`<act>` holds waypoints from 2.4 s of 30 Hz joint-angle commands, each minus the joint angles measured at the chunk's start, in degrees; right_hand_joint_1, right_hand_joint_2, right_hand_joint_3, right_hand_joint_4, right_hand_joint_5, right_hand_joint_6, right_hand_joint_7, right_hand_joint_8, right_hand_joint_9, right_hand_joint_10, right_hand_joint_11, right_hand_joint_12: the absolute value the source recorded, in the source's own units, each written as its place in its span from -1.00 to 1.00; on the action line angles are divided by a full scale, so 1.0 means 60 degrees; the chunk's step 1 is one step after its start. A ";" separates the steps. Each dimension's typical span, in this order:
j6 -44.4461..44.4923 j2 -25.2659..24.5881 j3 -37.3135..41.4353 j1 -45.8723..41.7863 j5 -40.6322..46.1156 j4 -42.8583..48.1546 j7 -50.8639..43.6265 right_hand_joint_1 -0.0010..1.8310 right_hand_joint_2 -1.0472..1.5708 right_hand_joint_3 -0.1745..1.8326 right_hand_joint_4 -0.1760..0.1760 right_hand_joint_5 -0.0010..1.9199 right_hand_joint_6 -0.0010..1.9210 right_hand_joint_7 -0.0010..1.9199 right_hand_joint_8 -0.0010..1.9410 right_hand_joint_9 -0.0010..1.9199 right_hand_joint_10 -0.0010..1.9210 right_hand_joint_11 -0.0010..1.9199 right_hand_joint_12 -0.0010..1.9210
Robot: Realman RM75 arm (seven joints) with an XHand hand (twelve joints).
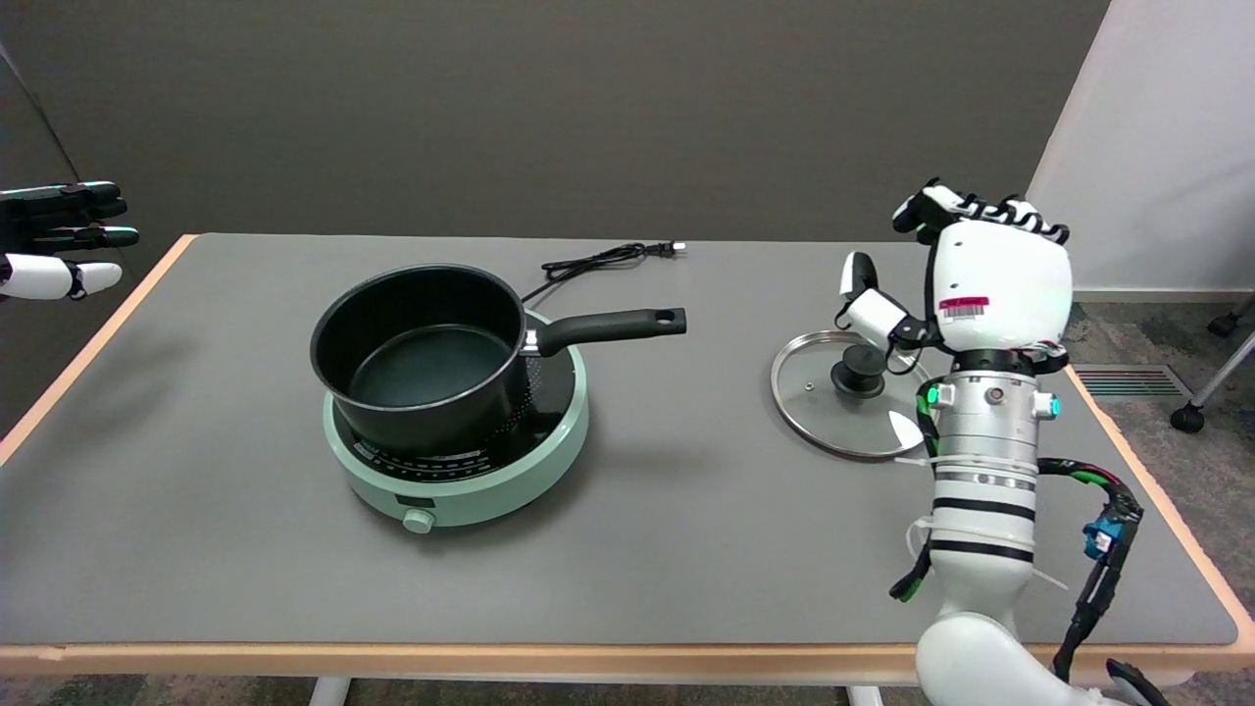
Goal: Pick up the pot lid.
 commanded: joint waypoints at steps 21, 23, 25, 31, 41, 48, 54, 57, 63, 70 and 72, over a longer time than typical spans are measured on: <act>-0.3079 0.0029 0.2549 0.0415 0.2416 -0.2080 0.0528 -0.06 0.32 -0.05 -0.08 -0.23 -0.30 -0.09 -0.49 -0.14 -0.16 -0.39 0.42; -0.3372 0.0016 0.2682 0.0417 0.2419 -0.2092 0.0528 -0.06 0.32 -0.05 -0.07 -0.23 -0.31 -0.10 -0.49 -0.15 -0.17 -0.39 0.42; -0.3616 0.0016 0.2769 0.0430 0.2476 -0.2090 0.0528 -0.05 0.32 -0.04 -0.06 -0.23 -0.33 -0.11 -0.51 -0.15 -0.18 -0.39 0.42; -0.4173 -0.0029 0.2714 0.0521 0.2523 -0.2052 0.0528 -0.05 0.32 -0.03 -0.14 -0.25 -0.42 -0.11 -0.55 -0.17 -0.19 -0.40 0.42; -0.5193 -0.0477 0.2836 0.0508 0.2568 -0.2345 0.0595 -0.07 0.31 -0.02 -0.14 -0.26 -0.47 -0.13 -0.60 -0.18 -0.18 -0.41 0.42; -0.5726 -0.0439 0.3024 0.0522 0.2869 -0.2334 0.0528 -0.07 0.31 -0.01 -0.16 -0.27 -0.50 -0.14 -0.62 -0.19 -0.20 -0.42 0.42; -0.5996 -0.0437 0.3302 0.0522 0.2869 -0.2275 0.0528 -0.06 0.30 0.00 -0.16 -0.27 -0.52 -0.16 -0.63 -0.19 -0.20 -0.42 0.41; -0.6216 -0.0437 0.3512 0.0522 0.2869 -0.2208 0.0528 -0.06 0.30 0.00 -0.16 -0.27 -0.53 -0.16 -0.64 -0.20 -0.21 -0.43 0.41; -0.6519 -0.0450 0.3648 0.0522 0.2869 -0.2200 0.0528 -0.08 0.28 0.02 -0.12 -0.29 -0.57 -0.19 -0.66 -0.21 -0.23 -0.45 0.39; -0.6552 -0.0463 0.3610 0.0522 0.2882 -0.2372 0.0568 -0.10 0.27 0.03 -0.08 -0.30 -0.61 -0.22 -0.69 -0.25 -0.30 -0.47 0.37; -0.6656 -0.0463 0.3650 0.0522 0.2882 -0.2387 0.0555 -0.10 0.26 0.03 -0.08 -0.30 -0.61 -0.23 -0.69 -0.26 -0.31 -0.47 0.36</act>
